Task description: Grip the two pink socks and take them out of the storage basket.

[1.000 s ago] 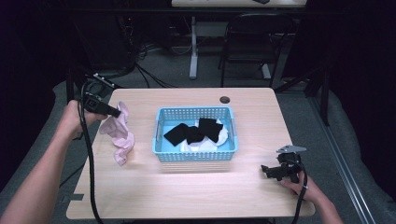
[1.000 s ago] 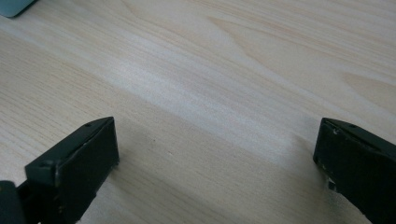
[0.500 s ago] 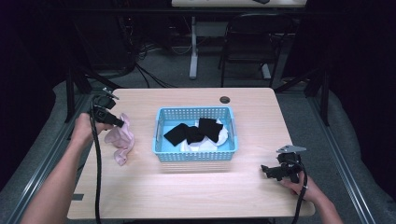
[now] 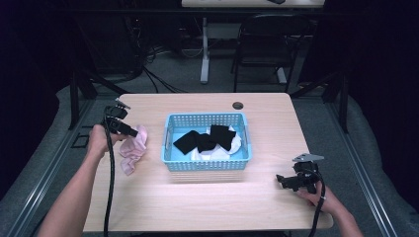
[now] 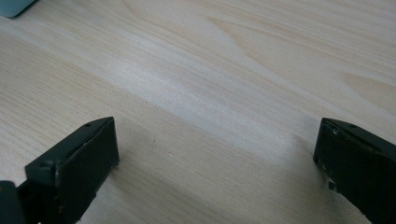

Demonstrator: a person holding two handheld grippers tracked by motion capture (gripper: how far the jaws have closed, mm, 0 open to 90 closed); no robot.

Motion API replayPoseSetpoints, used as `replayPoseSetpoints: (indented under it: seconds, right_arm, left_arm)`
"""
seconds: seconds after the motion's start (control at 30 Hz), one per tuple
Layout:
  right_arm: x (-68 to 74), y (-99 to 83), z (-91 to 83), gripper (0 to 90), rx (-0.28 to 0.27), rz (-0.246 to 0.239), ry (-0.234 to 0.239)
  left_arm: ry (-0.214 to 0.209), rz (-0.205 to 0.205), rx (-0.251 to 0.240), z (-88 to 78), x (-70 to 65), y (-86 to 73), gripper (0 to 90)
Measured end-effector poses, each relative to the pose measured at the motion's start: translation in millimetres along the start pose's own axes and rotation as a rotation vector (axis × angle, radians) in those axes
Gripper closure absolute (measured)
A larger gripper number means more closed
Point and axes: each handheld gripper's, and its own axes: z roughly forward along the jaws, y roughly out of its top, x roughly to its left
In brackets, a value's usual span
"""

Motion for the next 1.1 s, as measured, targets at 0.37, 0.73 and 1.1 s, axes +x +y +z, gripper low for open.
replayPoseSetpoints:
  seconds: [0.37,0.73,1.1]
  right_arm:
    - [0.0,0.0,0.0,0.0,0.001,0.0,0.0]
    - [0.2,0.0,-0.1,0.0,0.0,0.001,-0.001]
    - [0.2,0.0,-0.1,0.0,0.001,0.002,-0.002]
  left_arm:
    - [0.045,0.014,-0.074,-30.8,-10.7,-17.4,19.5]
    - [0.059,0.009,-0.109,-36.4,-23.2,-57.9,5.3]
    - [0.051,-0.029,-0.112,-12.1,-32.9,-109.0,0.0]
